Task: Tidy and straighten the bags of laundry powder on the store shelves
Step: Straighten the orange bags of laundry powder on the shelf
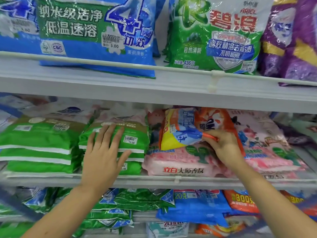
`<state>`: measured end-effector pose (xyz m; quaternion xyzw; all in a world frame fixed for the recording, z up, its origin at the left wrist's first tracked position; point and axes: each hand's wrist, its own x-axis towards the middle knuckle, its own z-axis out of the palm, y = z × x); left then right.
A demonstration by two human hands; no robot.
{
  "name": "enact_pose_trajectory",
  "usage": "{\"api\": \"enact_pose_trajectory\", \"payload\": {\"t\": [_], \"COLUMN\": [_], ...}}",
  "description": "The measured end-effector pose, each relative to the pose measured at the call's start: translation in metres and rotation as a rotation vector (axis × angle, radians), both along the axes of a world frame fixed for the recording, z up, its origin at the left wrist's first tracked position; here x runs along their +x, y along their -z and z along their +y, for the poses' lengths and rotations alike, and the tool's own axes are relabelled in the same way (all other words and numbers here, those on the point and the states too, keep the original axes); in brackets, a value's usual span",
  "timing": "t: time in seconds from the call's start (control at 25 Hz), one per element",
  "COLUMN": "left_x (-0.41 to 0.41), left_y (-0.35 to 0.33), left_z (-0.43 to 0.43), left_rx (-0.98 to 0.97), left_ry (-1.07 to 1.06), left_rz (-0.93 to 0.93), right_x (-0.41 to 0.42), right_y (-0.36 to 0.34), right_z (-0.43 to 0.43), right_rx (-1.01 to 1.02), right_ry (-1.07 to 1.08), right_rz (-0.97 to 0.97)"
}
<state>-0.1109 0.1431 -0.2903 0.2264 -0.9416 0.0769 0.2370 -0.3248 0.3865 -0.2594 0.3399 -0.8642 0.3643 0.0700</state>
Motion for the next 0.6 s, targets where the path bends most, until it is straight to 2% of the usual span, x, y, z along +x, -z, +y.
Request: {"api": "enact_pose_trajectory", "payload": {"t": [0.04,0.16,0.24,0.28,0.32,0.36,0.44,0.48,0.52,0.6], "left_x": [0.000,0.001,0.001,0.001,0.000,0.000,0.000,0.000,0.000,0.000], "left_y": [0.000,-0.001,-0.001,-0.001,-0.002,-0.001,0.000,-0.001,-0.001,-0.001], "left_z": [0.000,0.000,0.000,0.001,0.001,0.002,0.001,0.001,0.001,0.002], "left_rx": [-0.001,-0.001,-0.002,0.000,0.002,0.002,0.001,-0.002,-0.004,-0.005], "left_ry": [0.002,0.009,0.010,0.011,0.010,0.008,0.008,0.012,0.020,0.027], "left_rz": [0.001,0.001,0.004,0.006,0.008,0.006,0.004,0.010,0.019,0.026], "right_x": [-0.002,-0.009,-0.002,0.010,0.027,0.046,0.077,0.084,0.082,0.071], "right_y": [0.000,0.007,0.014,0.017,0.021,0.024,0.027,0.028,0.029,0.027], "right_z": [0.017,0.053,0.060,0.056,0.049,0.037,0.007,-0.003,-0.008,-0.017], "right_rx": [0.016,0.232,0.256,0.187,0.056,-0.193,-0.766,-0.955,-1.044,-1.097], "right_ry": [-0.026,0.018,0.083,0.145,0.231,0.315,0.506,0.586,0.642,0.675], "right_rz": [0.094,0.549,0.605,0.546,0.409,0.175,-0.496,-0.810,-1.026,-1.172]}}
